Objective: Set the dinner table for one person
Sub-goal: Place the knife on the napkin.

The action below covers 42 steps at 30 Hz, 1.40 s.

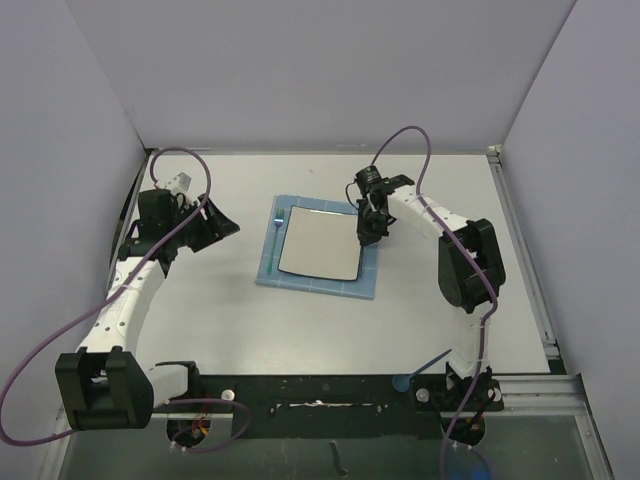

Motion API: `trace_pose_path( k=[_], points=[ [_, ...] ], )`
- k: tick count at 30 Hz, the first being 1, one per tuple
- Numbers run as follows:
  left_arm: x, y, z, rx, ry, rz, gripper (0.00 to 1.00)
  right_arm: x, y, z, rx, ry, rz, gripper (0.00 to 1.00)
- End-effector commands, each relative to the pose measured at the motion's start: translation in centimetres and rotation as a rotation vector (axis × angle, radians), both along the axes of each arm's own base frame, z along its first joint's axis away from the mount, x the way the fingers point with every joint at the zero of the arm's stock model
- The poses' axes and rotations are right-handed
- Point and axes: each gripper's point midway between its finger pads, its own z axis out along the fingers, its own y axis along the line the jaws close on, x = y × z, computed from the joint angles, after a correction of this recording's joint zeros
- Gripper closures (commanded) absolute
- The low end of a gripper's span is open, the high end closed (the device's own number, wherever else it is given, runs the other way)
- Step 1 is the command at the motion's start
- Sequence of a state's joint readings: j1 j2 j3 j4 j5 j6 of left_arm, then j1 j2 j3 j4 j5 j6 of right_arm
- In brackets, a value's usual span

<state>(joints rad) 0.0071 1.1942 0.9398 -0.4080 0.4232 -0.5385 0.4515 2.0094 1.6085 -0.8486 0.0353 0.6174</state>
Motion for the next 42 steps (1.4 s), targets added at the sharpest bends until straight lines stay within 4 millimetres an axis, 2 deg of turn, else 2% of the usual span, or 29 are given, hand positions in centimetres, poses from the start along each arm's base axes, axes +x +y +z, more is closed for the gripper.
trace_pose_path(
  k=[1,8,14,33,42],
  points=[
    [0.7,-0.2,2.7,-0.013,-0.096,-0.017,0.43,0.4,-0.6,2.3,-0.008,-0.052,-0.025,1.00],
    [0.5,-0.3,3.0,-0.020,-0.101,-0.020,0.44,-1.1,-2.0,1.6,-0.040,-0.036,-0.063,1.00],
    [0.2,-0.3,2.7,-0.023,-0.093,-0.022,0.43,-1.8,-2.0,0.4,-0.037,-0.008,-0.076,1.00],
    [0.3,-0.1,2.4,-0.010,-0.087,-0.018,0.44,-0.4,0.2,-0.4,0.025,0.000,-0.072,1.00],
    [0.4,0.0,2.0,-0.004,-0.082,-0.019,0.44,-0.9,-0.2,-1.6,-0.002,0.025,-0.068,1.00]
  ],
)
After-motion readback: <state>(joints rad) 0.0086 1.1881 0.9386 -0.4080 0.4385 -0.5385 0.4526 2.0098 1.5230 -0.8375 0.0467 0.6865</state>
